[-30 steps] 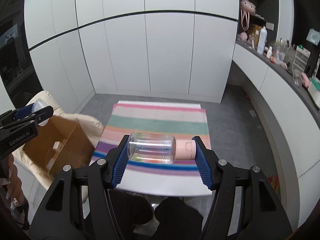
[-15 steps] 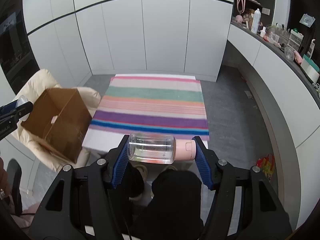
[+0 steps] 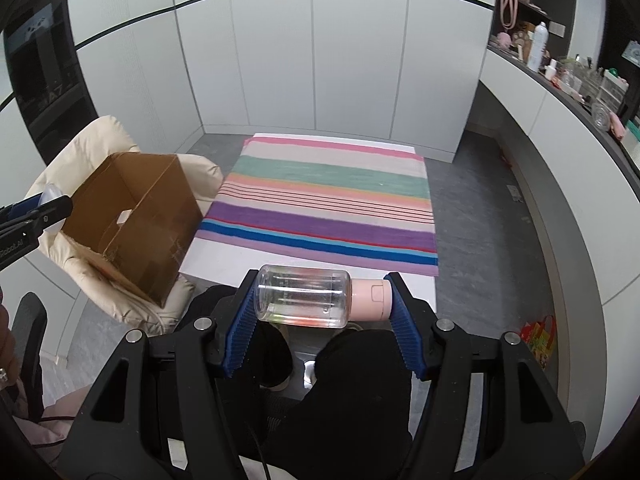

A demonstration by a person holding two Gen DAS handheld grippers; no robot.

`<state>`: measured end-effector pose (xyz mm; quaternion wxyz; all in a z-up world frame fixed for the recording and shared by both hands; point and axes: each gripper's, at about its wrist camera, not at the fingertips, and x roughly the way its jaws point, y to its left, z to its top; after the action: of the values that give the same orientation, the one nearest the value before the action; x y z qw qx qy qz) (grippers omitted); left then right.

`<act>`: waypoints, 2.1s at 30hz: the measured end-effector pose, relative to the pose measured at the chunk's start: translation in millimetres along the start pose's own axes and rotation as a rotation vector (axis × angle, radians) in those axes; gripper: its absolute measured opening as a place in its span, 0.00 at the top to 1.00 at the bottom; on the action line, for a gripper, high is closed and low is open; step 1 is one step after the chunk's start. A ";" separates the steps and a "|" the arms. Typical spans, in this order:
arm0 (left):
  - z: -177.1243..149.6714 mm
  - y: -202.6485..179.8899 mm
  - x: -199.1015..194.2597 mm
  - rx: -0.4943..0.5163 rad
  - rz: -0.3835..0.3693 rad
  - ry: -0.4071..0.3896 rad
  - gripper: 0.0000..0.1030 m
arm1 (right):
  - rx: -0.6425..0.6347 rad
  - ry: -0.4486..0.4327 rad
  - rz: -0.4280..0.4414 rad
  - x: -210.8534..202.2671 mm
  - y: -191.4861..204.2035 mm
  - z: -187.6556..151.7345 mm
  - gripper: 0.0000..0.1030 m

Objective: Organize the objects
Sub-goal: 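Carry the oval case and glass bottle with both tools over the cardboard box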

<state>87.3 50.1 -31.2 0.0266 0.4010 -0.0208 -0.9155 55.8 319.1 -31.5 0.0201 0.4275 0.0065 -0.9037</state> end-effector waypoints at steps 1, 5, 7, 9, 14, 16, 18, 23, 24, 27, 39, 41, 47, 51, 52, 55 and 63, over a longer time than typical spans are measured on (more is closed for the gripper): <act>-1.5 2.5 0.6 -0.006 0.005 0.002 0.45 | -0.005 -0.001 0.008 0.9 2.1 0.6 0.38; -12.5 14.3 4.9 -0.017 0.048 0.014 0.45 | -0.025 -0.009 0.056 11.6 16.2 3.3 0.38; -20.4 21.4 7.4 -0.027 0.067 0.032 0.45 | -0.038 0.000 0.081 19.9 24.3 4.1 0.38; -30.0 29.7 9.9 -0.035 0.092 0.046 0.45 | -0.062 0.018 0.114 31.2 38.5 4.0 0.38; -55.2 57.6 15.6 -0.079 0.157 0.097 0.45 | -0.166 0.025 0.215 44.4 85.6 4.4 0.38; -64.0 73.2 12.9 -0.115 0.181 0.107 0.45 | -0.216 0.019 0.257 44.8 106.9 5.8 0.38; -71.6 85.7 7.8 -0.144 0.209 0.106 0.45 | -0.259 0.012 0.290 44.8 125.2 7.4 0.38; -94.5 125.4 -6.2 -0.242 0.282 0.118 0.45 | -0.357 0.019 0.373 49.4 177.3 8.7 0.38; -100.5 133.7 -8.8 -0.267 0.290 0.126 0.45 | -0.374 0.023 0.390 51.8 190.1 7.6 0.38; -113.5 149.7 -13.3 -0.313 0.311 0.142 0.45 | -0.423 0.042 0.449 54.4 221.1 2.5 0.38; -126.1 183.5 -4.0 -0.385 0.292 0.160 0.44 | -0.519 0.067 0.497 62.9 271.6 -7.1 0.38; -119.3 185.9 -0.2 -0.369 0.292 0.143 0.44 | -0.521 0.055 0.485 65.2 272.8 -1.7 0.38; -91.4 201.7 21.8 -0.363 0.298 0.077 0.44 | -0.521 0.037 0.462 80.0 284.3 14.4 0.38; -69.3 217.8 47.1 -0.387 0.281 0.059 0.44 | -0.499 0.039 0.439 98.1 294.4 29.1 0.38; -62.1 223.8 55.2 -0.394 0.282 0.056 0.44 | -0.495 0.041 0.436 103.2 297.7 33.4 0.38; -47.4 234.6 70.7 -0.398 0.292 0.042 0.44 | -0.497 0.047 0.421 120.3 310.1 44.3 0.38; -11.9 259.9 124.9 -0.397 0.318 0.032 0.44 | -0.493 0.078 0.381 172.2 343.3 72.3 0.38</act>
<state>19.8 -217.6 -115.3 0.2487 0.3941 0.0971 -0.8795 -94.8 -31.3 -116.9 0.2919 0.4376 0.1461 -0.8379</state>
